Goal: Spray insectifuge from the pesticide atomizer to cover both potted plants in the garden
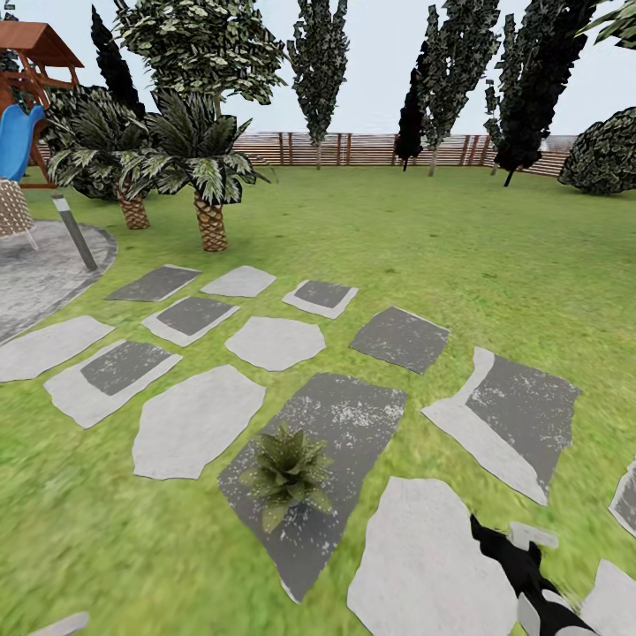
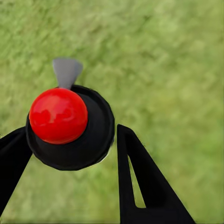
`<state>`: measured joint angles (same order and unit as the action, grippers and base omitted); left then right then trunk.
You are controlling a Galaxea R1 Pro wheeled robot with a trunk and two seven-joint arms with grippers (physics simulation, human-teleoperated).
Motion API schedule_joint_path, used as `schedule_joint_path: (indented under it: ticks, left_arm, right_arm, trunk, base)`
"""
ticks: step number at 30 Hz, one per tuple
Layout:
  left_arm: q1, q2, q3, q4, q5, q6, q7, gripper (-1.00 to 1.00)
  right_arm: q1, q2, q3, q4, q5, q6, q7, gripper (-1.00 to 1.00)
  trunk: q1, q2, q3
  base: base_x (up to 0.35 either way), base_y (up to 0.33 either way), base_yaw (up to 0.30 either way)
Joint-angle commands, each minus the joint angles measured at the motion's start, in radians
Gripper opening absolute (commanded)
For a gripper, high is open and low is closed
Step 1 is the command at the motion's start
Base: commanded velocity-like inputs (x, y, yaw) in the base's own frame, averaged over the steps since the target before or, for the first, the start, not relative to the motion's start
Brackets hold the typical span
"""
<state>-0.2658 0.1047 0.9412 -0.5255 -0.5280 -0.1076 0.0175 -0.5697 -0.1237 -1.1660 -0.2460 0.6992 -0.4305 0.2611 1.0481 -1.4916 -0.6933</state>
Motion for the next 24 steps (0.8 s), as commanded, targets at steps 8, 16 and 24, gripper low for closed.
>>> schedule_joint_path:
  ticks: [8,16,24]
  left_arm:
    - [-0.001,0.0,0.006,0.041,-0.009,-0.007,0.005,-1.0]
    - [-0.001,0.0,0.008,0.044,-0.009,-0.007,0.005,-1.0]
    - [-0.001,0.0,0.009,0.044,-0.009,-0.007,0.005,-1.0]
  right_arm:
    - [-0.001,0.001,-0.008,0.031,0.001,-0.002,0.005,1.0]
    - [-0.001,0.001,-0.007,0.107,-0.001,-0.001,0.004,1.0]
    - [-0.001,0.001,-0.007,0.112,-0.001,-0.001,0.004,1.0]
  trunk:
    - [0.0,0.0,-0.001]
    - [0.0,0.0,-0.001]
    - [0.0,0.0,-0.001]
  base:
    - [0.0,0.0,0.0]
    - [0.0,0.0,0.0]
    - [0.0,0.0,0.0]
